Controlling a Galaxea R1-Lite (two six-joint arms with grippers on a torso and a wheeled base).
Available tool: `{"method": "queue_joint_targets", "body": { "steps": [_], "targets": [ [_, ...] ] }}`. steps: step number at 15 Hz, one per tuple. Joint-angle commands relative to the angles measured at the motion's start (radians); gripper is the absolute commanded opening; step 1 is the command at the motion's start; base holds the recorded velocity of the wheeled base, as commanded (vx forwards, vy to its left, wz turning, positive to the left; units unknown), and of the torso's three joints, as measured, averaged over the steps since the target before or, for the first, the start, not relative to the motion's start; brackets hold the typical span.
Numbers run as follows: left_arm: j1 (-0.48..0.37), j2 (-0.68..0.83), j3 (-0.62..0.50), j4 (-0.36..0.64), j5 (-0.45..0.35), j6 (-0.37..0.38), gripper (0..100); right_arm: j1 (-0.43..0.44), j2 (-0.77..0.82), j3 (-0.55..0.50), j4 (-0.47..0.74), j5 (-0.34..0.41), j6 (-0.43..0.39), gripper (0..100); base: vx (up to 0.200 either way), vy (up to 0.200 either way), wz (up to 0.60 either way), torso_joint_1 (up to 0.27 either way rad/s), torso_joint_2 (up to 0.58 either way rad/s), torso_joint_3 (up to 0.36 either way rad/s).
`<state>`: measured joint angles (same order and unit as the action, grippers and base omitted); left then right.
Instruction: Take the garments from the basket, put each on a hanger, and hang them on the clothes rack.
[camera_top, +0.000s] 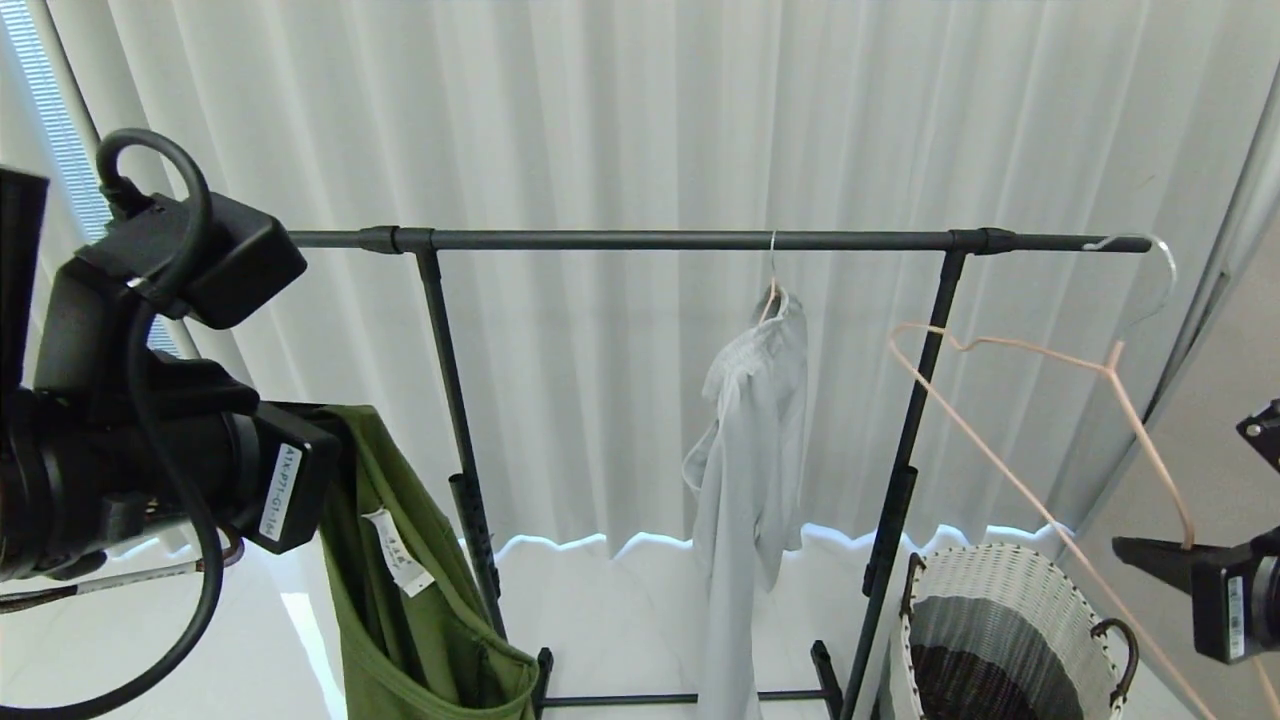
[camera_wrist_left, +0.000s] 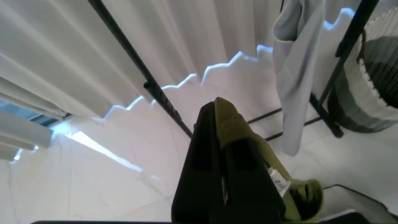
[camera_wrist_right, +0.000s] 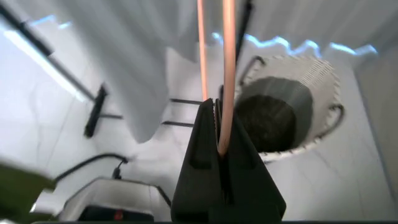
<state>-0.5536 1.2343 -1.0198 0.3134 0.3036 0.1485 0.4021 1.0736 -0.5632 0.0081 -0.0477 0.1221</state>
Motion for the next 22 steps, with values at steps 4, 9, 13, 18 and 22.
{"method": "queue_joint_targets", "body": {
  "steps": [4, 9, 13, 18, 22],
  "targets": [
    [0.001, 0.048, 0.017, -0.002, 0.071, -0.035, 0, 0.509, -0.063, 0.057, 0.035, 0.000, 0.016, 0, 0.000, 0.000, 0.00, 0.000, 0.00, 0.000],
    [-0.072, 0.073, 0.007, -0.002, 0.072, -0.207, 0, 0.790, -0.021, 0.048, 0.036, 0.017, 0.108, 0, 0.000, 0.000, 0.00, 0.000, 0.00, 0.000],
    [-0.100, 0.083, 0.007, -0.005, 0.069, -0.233, 0, 0.793, 0.028, 0.003, 0.015, 0.088, 0.111, 0, 0.000, 0.000, 0.00, 0.000, 0.00, 0.000],
    [-0.135, 0.090, 0.012, -0.016, 0.069, -0.233, 0, 0.791, 0.065, -0.001, -0.046, 0.092, 0.114, 0, 0.000, 0.000, 0.00, 0.000, 0.00, 0.000],
    [-0.134, 0.100, 0.012, -0.023, 0.072, -0.233, 0, 0.793, 0.078, -0.024, -0.056, 0.109, 0.114, 0, 0.000, 0.000, 0.00, 0.000, 0.00, 0.000]
  ]
}}
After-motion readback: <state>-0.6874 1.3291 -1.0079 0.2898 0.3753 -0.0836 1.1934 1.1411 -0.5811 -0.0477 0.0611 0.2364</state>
